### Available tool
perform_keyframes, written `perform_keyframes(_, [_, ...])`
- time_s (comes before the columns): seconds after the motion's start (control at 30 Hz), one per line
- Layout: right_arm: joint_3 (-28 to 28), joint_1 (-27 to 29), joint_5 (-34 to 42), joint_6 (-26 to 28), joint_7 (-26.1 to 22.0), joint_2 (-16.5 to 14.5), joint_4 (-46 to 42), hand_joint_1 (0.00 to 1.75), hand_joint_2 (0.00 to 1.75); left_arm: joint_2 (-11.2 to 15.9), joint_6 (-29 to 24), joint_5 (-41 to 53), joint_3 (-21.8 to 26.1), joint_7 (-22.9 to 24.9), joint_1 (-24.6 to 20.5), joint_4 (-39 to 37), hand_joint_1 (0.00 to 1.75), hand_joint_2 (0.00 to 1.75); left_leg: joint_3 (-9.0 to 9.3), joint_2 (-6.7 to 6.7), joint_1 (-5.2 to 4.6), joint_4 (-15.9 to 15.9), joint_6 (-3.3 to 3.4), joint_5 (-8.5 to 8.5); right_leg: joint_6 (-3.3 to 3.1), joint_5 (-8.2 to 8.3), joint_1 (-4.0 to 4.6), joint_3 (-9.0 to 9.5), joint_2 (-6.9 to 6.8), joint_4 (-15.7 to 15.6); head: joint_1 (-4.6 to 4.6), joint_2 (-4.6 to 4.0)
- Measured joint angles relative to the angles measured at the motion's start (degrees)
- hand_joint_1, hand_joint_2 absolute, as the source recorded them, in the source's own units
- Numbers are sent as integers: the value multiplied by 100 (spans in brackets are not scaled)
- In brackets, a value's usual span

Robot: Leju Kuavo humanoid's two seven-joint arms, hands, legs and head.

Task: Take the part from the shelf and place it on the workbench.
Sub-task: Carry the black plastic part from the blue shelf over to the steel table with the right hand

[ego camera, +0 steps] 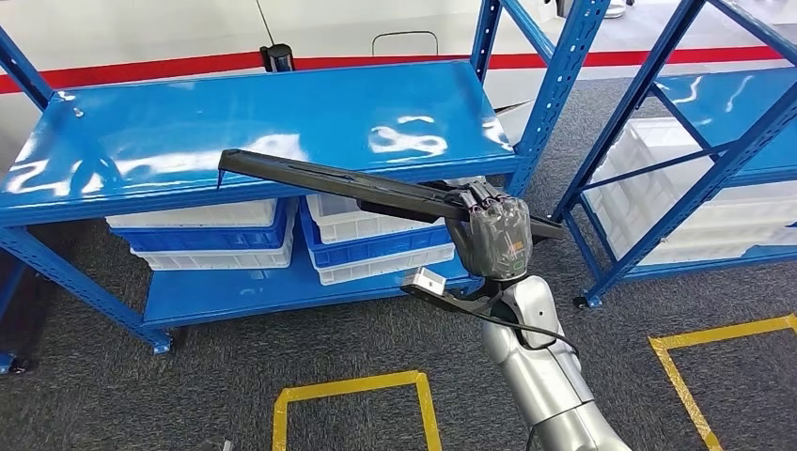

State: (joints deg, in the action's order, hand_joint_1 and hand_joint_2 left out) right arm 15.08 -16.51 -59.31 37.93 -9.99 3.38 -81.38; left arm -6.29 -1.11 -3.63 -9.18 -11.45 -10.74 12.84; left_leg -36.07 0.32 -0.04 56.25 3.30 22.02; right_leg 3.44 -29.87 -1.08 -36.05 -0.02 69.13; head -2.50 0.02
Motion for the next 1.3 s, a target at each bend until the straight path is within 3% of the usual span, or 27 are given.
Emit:
perform_keyframes(0.07, [-22,6,33,-1,-24,-2,-40,175,175,-5,-1,-3,0,-2,1,1,0,0,-113,-3,-15,31,-52,-97,-20,47,17,631,0,-874,4,0])
perform_keyframes(0.1, [-34,15,52,0,-43,-4,-62,175,175,-7,-2,-5,0,-7,3,1,0,0,-143,-4,-23,40,-83,-143,-56,19,30,807,1,-1169,8,1])
perform_keyframes(0.13, [-45,27,69,0,-63,-5,-81,175,175,-9,-3,-7,0,-13,5,1,0,0,-161,-4,-25,40,-119,-187,-98,-14,44,880,4,-1322,13,1])
perform_keyframes(0.2, [-60,59,105,-1,-94,-4,-102,175,175,-8,-6,-9,0,-28,13,1,0,0,-183,-12,-6,28,-197,-245,-186,41,35,811,1,-1360,14,1])
perform_keyframes(0.23, [-63,68,124,-1,-111,-4,-109,175,175,-5,-8,-8,0,-35,17,0,0,0,-219,-21,9,74,-235,-175,-245,91,21,783,-5,-1364,15,1])
perform_keyframes(0.3, [-68,85,167,-1,-145,-10,-128,175,175,1,-13,-7,0,-49,22,-1,0,0,-380,-41,38,482,-304,273,-339,222,-10,695,-17,-1378,22,1])
perform_keyframes(0.37, [-69,113,191,-1,-167,-15,-141,175,175,4,-20,-7,0,-57,25,-1,0,0,-598,-44,58,1259,-364,822,-361,344,-7,560,-18,-1367,28,1])
perform_keyframes(0.4, [-69,132,194,-1,-172,-15,-143,175,175,7,-23,-7,0,-58,27,-1,0,0,-656,-44,66,1584,-384,947,-354,398,-6,489,-18,-1359,28,1])
perform_keyframes(0.43, [-70,150,197,-1,-176,-14,-143,175,175,8,-24,-7,0,-59,29,-1,0,0,-627,-43,72,1736,-394,947,-341,444,-5,420,-18,-1348,29,1])
perform_keyframes(0.47, [-70,165,198,-1,-179,-14,-143,175,175,10,-25,-7,1,-59,29,-1,0,0,-477,-43,75,1649,-391,849,-322,484,-6,355,-17,-1332,30,1])
perform_keyframes(0.5, [-72,175,200,-1,-180,-14,-145,175,175,11,-25,-7,1,-60,27,-1,0,0,-218,-44,77,1353,-378,718,-301,518,-7,299,-16,-1312,30,1])
perform_keyframes(0.57, [-81,179,203,1,-181,-13,-160,175,175,16,-26,-7,2,-61,15,2,0,0,396,-53,69,516,-324,611,-250,574,2,220,-16,-1273,28,1])
perform_keyframes(0.63, [-91,173,204,1,-182,-13,-175,175,175,17,-26,-7,2,-63,5,5,0,0,670,-62,37,89,-252,643,-180,632,18,192,-22,-1264,16,1])
perform_keyframes(0.73, [-95,170,205,1,-185,-10,-182,175,175,15,-29,-7,1,-65,0,5,0,0,610,-39,23,19,-107,532,-80,663,18,128,-23,-1239,8,1])
perform_keyframes(0.77, [-97,171,205,1,-185,-6,-185,175,175,15,-32,-7,2,-66,-3,6,0,0,568,-27,30,-4,-49,469,-84,556,18,58,-20,-1123,6,1])
perform_keyframes(0.83, [-101,176,207,1,-185,1,-187,175,175,12,-34,-7,2,-66,-7,7,0,0,442,-7,27,-22,27,350,-135,126,16,-184,-15,-533,5,1])
perform_keyframes(0.9, [-101,193,207,1,-185,5,-187,175,175,9,-34,-7,2,-66,-5,8,0,0,288,-3,10,-15,50,238,-139,-251,15,-396,-15,228,6,1])
perform_keyframes(0.93, [-101,202,207,1,-185,8,-187,175,175,8,-33,-7,2,-66,-2,8,0,0,212,-2,5,-10,47,183,-106,-304,15,-400,-15,421,7,1])
perform_keyframes(0.97, [-101,208,207,1,-185,11,-187,175,175,8,-34,-7,2,-66,-1,8,0,0,144,-3,2,-6,39,132,-59,-258,15,-291,-15,381,7,1])
perform_keyframes(1.03, [-100,205,211,1,-188,14,-188,175,175,7,-38,-7,2,-67,0,8,0,0,39,-6,1,8,5,44,9,-53,15,241,-16,-320,7,1])
perform_keyframes(1.1, [-99,185,226,2,-204,10,-191,175,175,5,-51,-3,3,-80,-2,8,0,0,-37,-8,-17,26,-51,-39,-18,32,38,768,-13,-1124,9,1])
perform_keyframes(1.13, [-99,175,239,2,-214,9,-193,175,175,7,-60,-1,4,-89,-2,8,0,0,-60,-7,-25,32,-83,-80,-53,33,48,876,-9,-1332,12,1])
perform_keyframes(1.23, [-103,150,290,2,-226,2,-197,175,175,15,-92,4,11,-105,-2,8,0,0,-112,-19,-13,47,-191,-134,-181,107,33,795,-3,-1378,17,1])
perform_keyframes(1.3, [-104,117,327,1,-241,-30,-202,175,175,29,-124,5,26,-110,-5,8,0,0,-238,-38,13,337,-273,181,-295,208,3,740,-13,-1391,28,1])
